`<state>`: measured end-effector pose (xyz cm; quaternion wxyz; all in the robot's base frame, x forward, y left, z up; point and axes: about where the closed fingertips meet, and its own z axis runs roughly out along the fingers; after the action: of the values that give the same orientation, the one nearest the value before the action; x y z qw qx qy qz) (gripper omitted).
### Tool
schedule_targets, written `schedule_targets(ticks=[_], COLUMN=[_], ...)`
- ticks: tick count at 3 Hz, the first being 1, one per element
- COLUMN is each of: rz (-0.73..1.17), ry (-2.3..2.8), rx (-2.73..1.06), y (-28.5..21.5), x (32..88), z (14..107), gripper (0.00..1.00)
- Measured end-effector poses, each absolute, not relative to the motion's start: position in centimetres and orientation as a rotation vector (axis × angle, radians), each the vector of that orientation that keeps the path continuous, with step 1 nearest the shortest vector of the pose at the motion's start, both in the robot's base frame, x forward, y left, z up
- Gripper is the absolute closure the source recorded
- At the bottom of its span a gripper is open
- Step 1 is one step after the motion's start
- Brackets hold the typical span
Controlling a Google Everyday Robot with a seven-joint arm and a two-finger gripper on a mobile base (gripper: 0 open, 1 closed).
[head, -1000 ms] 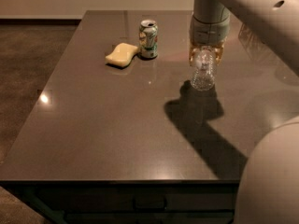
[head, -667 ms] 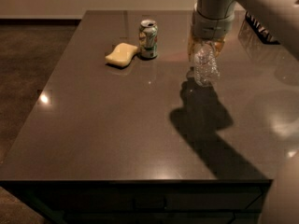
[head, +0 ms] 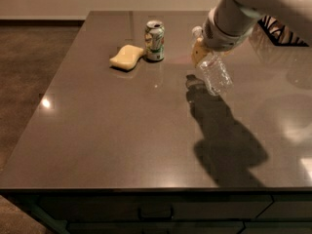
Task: Place water bottle upright
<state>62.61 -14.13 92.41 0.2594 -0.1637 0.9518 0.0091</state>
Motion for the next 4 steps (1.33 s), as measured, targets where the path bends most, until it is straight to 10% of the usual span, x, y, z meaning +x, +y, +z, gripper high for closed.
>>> schedule_targets(ticks=[4], rz=[0.297], ry=[2.262], rx=[-0.652], y=[-11.2], x=[63.4], z=[94.5], gripper=[1.00])
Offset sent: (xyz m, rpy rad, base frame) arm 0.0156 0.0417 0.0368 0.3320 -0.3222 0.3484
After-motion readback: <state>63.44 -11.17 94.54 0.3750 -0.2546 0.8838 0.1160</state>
